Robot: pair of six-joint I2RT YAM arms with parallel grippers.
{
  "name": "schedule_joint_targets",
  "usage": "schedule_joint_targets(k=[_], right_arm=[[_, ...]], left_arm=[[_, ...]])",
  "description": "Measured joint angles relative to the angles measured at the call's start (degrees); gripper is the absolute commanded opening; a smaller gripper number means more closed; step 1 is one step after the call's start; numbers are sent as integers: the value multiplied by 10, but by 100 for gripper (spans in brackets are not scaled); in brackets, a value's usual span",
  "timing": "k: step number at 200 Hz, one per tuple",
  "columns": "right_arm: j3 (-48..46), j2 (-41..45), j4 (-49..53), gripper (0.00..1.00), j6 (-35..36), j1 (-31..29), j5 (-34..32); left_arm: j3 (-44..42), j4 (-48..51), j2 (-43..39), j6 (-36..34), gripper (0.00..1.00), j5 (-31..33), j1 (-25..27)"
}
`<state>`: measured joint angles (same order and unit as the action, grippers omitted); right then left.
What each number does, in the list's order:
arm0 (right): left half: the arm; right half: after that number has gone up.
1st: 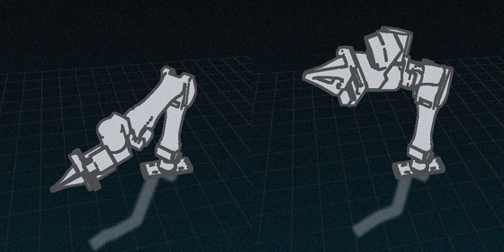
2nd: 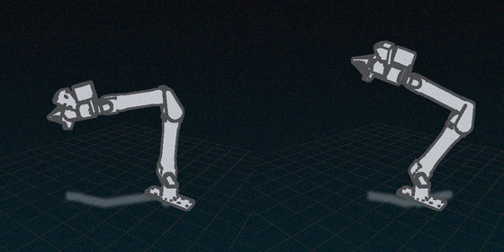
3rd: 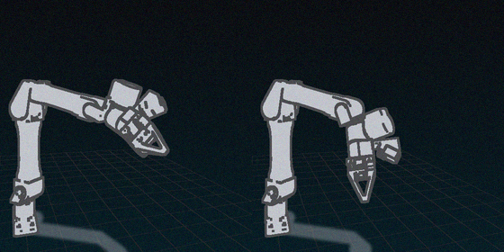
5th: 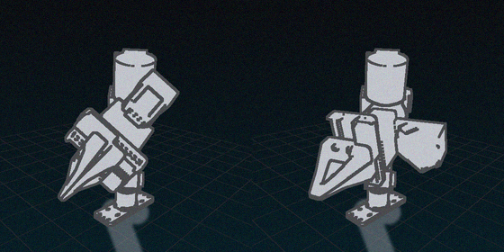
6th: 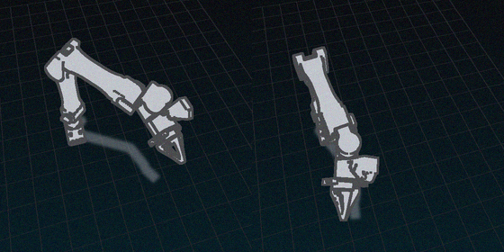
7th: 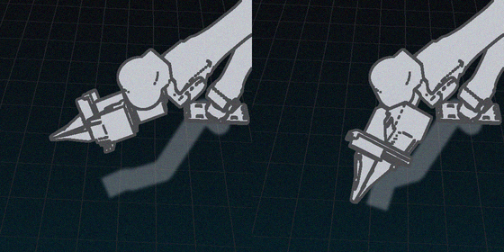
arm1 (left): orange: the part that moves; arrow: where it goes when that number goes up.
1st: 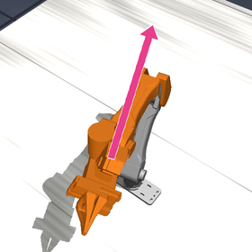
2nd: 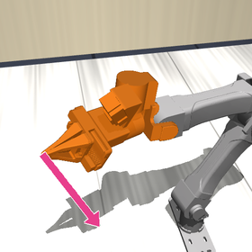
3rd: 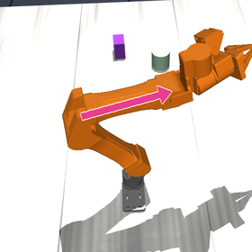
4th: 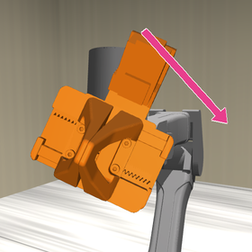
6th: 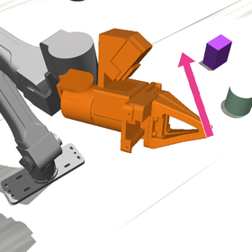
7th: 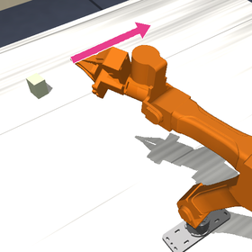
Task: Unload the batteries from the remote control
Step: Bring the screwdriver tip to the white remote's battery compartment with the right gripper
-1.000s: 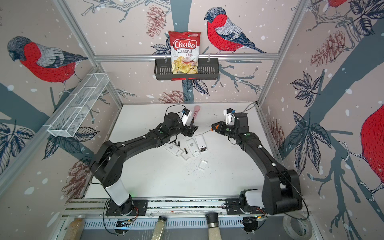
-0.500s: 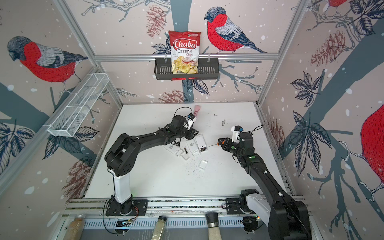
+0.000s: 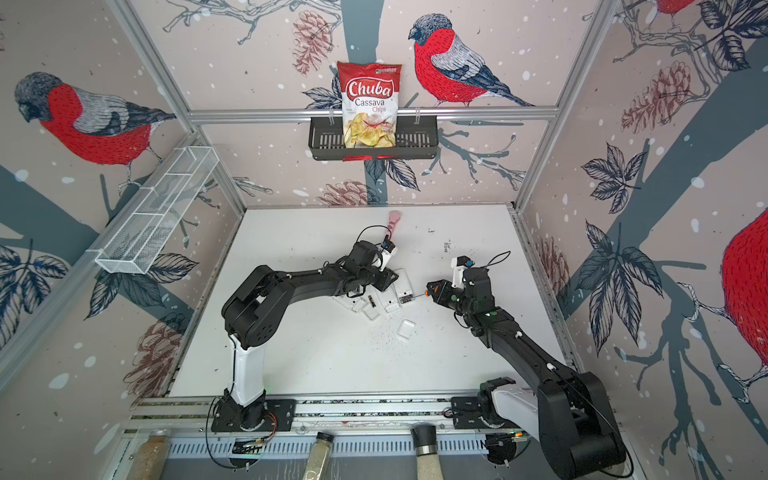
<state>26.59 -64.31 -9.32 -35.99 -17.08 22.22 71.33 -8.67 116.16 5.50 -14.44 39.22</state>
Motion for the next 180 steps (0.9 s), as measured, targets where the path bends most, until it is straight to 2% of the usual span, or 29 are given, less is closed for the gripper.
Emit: schedule_joint_targets(k=[95,180], right_arm=[[10,-61,-22,0,-1,-23,-52],[15,-72,-40,0,-2,-27,-57]], left_arm=[[4,-16,4,-11,34,-1,19],[-16,-25,12,-10,31,-4,22]])
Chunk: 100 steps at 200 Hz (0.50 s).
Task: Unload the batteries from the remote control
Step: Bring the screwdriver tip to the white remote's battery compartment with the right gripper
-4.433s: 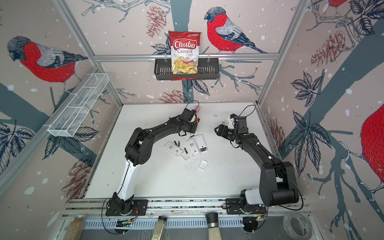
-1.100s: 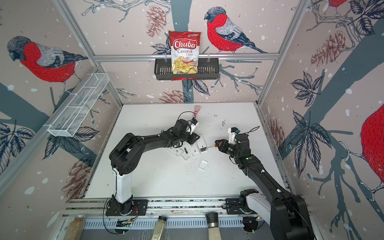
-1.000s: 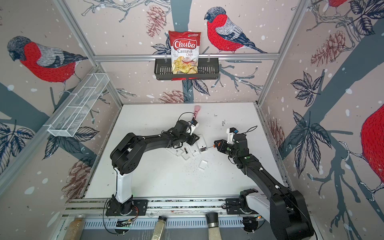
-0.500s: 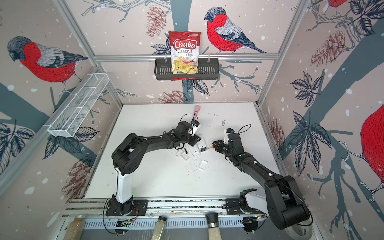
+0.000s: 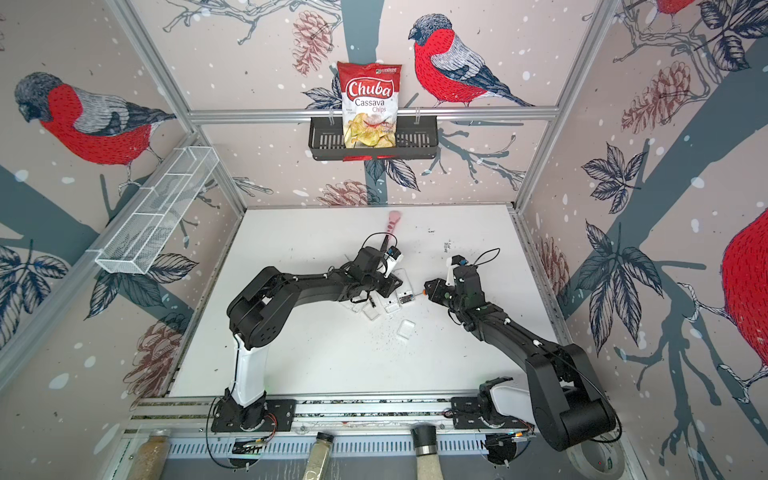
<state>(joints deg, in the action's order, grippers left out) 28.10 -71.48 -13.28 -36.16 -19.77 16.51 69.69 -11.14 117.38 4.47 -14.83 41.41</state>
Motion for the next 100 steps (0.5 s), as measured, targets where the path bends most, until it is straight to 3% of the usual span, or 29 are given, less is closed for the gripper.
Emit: schedule_joint_targets(k=[100], right_arm=[[5,-31,-13,0,-2,-12,-13]], left_arm=[[-11,-17,0,2,29,0,0]])
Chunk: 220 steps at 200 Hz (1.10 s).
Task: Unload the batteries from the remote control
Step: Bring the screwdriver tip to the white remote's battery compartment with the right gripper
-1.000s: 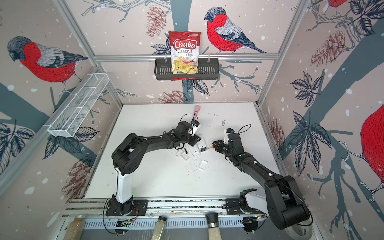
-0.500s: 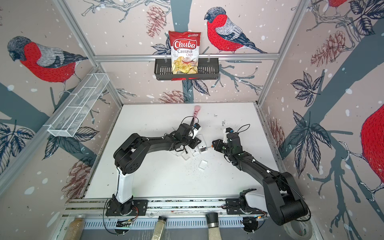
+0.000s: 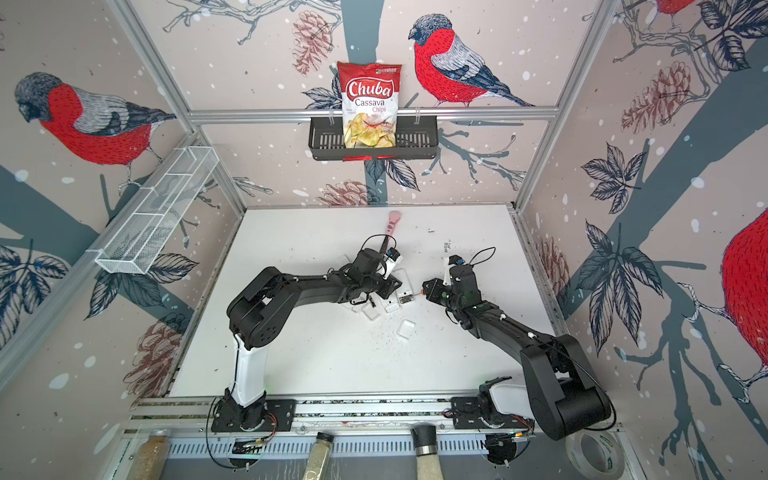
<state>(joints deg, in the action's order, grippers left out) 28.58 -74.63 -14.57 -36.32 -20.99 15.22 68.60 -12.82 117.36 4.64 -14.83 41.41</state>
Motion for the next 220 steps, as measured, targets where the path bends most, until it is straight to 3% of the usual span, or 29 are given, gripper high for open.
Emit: schedule_joint_targets(k=[56,126,220], right_arm=[[-24,2,-32,0,-14,-16,-31],[-110,-1,-183,0,-89,-22,-51],[-188,-117,-435,0,-205,20,30]], left_arm=[[-4,-4,0,0,28,-1,0],[-8,-6,-2,0,27,-1,0],[-10,-3,-2,0,25,-1,0]])
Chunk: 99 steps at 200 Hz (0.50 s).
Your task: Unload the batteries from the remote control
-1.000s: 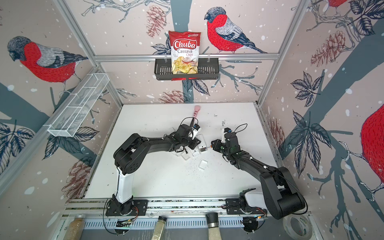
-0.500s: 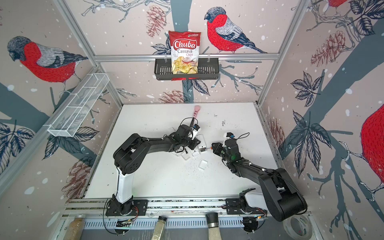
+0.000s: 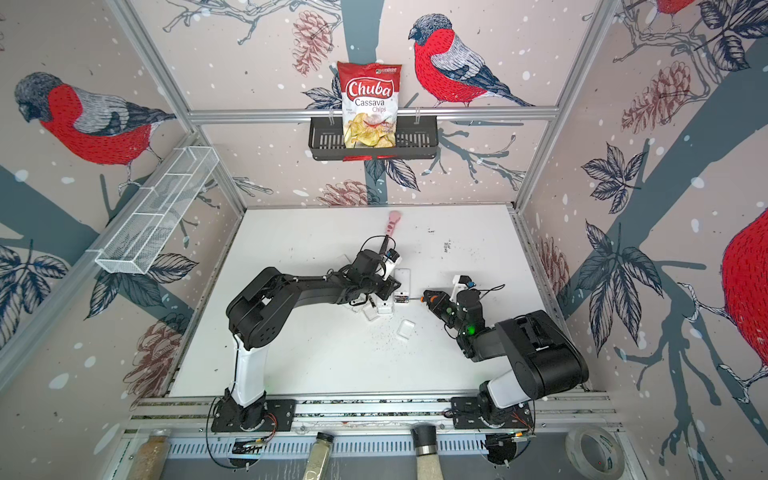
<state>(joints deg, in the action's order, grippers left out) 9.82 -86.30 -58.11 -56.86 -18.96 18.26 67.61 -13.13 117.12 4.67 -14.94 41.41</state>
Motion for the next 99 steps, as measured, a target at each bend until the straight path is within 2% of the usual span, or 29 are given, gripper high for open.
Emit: schedule_joint_targets(k=[99], right_arm=[[0,11,-16,0,-16,21,37]], left_arm=[[0,2,0,0,24,0,0]])
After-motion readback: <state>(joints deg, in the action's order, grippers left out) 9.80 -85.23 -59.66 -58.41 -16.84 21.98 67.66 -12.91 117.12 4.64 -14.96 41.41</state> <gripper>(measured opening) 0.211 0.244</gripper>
